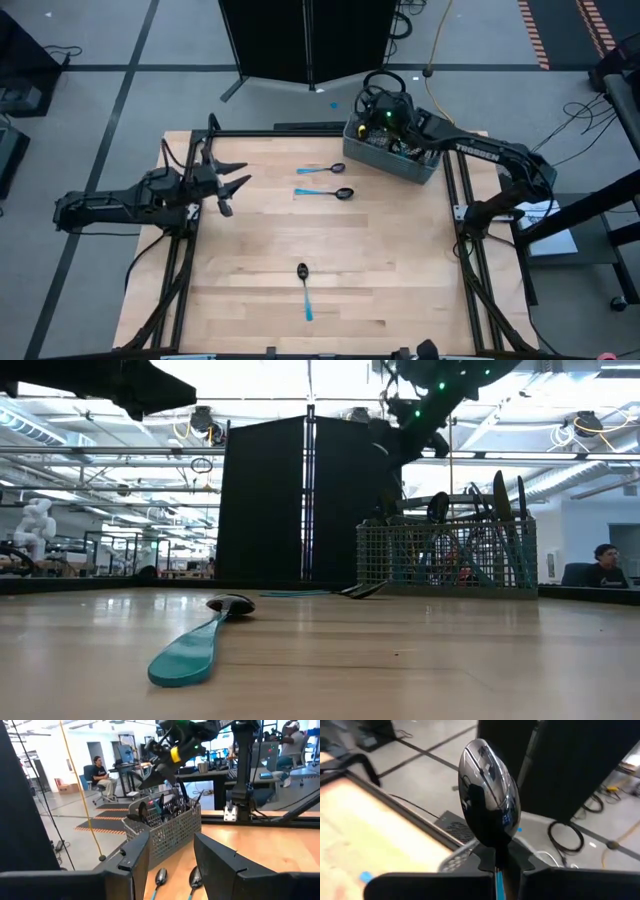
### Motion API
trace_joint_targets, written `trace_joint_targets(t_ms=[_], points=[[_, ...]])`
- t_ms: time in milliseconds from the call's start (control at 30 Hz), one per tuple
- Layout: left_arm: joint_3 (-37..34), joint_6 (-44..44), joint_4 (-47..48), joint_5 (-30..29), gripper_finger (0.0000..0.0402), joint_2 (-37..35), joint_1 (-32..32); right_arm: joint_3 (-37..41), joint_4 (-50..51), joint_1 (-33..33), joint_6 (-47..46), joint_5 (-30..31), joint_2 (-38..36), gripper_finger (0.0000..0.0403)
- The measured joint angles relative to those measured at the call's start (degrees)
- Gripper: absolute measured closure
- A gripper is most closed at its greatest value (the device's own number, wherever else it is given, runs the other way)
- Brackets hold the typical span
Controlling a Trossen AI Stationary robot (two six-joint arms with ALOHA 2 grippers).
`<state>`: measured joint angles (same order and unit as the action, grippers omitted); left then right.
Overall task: Sort silverware
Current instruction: Put the blue spoon into the left of the blue utensil organizer
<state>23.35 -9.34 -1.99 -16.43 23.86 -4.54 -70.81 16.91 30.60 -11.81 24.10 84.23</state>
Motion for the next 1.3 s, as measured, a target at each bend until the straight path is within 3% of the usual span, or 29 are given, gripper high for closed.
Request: trace_joint_targets(t_ms=[200,533,867,1167,1300], points=[[0.0,0.0,1.6,0.0,0.0251,0.1,0.0,1.7,1.5,0.0,-2.0,2.1,2.1,0.0403],[0.0,-2.0,1.4,-0.2,0.0251,0.1,0.0,17.1,-14.7,-0.7,-7.1,3.2,-0.3,0.0386],[0.0,-1.9,0.8,-0.2,0.0251,0.1,0.0,17.3,-14.2,-0.7,-6.0,2.5,-1.7,0.0345],[0.0,-3.2,0.6,-0.1,0.0251,3.8,0.0,17.3,-9.1,-1.0,-5.1,2.5,-8.4,0.0318],[0.0,-3.2,-1.1,6.3,0.0251,9.5,0.0,17.3,-9.3,-3.8,-4.9,-2.8,-13.9,0.0317]])
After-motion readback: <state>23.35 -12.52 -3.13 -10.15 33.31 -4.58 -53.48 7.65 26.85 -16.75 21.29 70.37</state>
